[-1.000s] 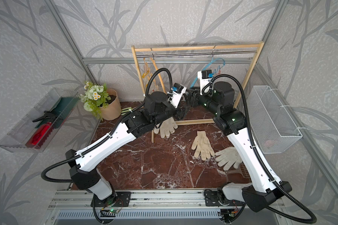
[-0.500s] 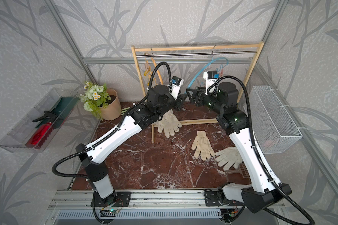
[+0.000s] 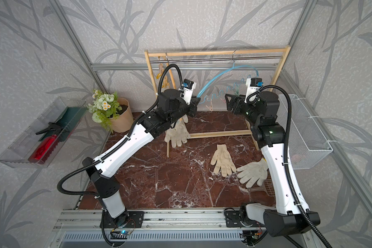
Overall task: Clip the gloves onto a hanger to dry
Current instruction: Adjust the hanger on the clothesline, then open the clamp at the hanger.
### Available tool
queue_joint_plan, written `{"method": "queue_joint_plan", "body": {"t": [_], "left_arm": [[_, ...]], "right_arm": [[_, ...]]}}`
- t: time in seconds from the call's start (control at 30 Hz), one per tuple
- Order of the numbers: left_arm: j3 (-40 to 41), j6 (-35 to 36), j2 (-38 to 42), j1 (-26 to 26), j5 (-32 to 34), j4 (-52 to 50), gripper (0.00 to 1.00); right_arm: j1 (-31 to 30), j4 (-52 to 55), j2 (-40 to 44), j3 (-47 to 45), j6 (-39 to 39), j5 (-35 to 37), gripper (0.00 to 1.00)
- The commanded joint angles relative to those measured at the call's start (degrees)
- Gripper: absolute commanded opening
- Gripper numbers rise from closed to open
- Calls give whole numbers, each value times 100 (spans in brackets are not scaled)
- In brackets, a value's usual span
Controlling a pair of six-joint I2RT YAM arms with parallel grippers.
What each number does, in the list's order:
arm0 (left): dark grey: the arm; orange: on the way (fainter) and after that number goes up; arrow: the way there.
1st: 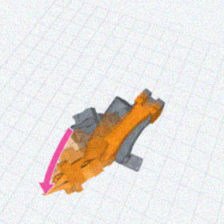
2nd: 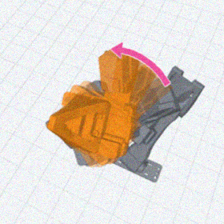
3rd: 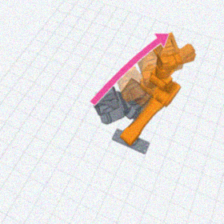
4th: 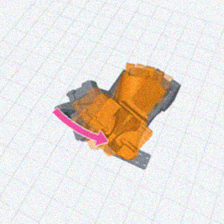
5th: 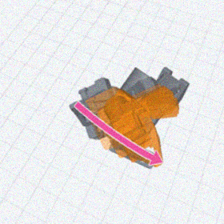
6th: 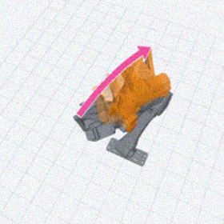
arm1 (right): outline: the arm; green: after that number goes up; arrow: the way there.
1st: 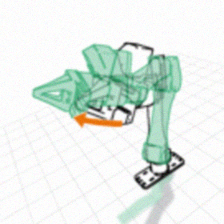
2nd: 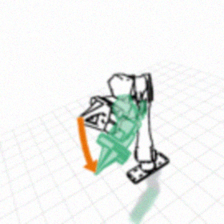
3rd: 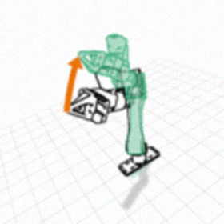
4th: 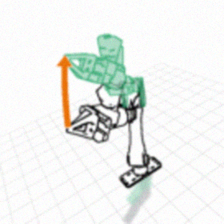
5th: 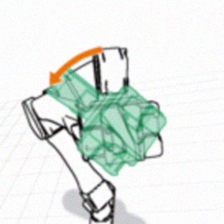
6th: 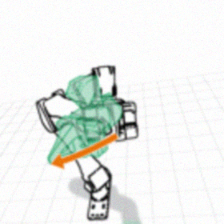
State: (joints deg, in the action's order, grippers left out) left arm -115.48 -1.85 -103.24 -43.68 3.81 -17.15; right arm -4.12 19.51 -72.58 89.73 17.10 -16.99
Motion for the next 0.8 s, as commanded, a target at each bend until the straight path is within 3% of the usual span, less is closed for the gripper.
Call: {"method": "queue_joint_plan", "body": {"t": [0.0, 0.23, 0.77], "left_arm": [[-211, 182, -85, 39, -156, 127, 15], [-145, 537, 123, 35, 327, 68, 3], [254, 1140, 678, 73, 1247, 78, 0]], "right_arm": [[78, -179, -93, 27, -46, -10, 76], [96, -205, -281, 52, -107, 12, 76], [104, -264, -582, 176, -232, 54, 76]]}}
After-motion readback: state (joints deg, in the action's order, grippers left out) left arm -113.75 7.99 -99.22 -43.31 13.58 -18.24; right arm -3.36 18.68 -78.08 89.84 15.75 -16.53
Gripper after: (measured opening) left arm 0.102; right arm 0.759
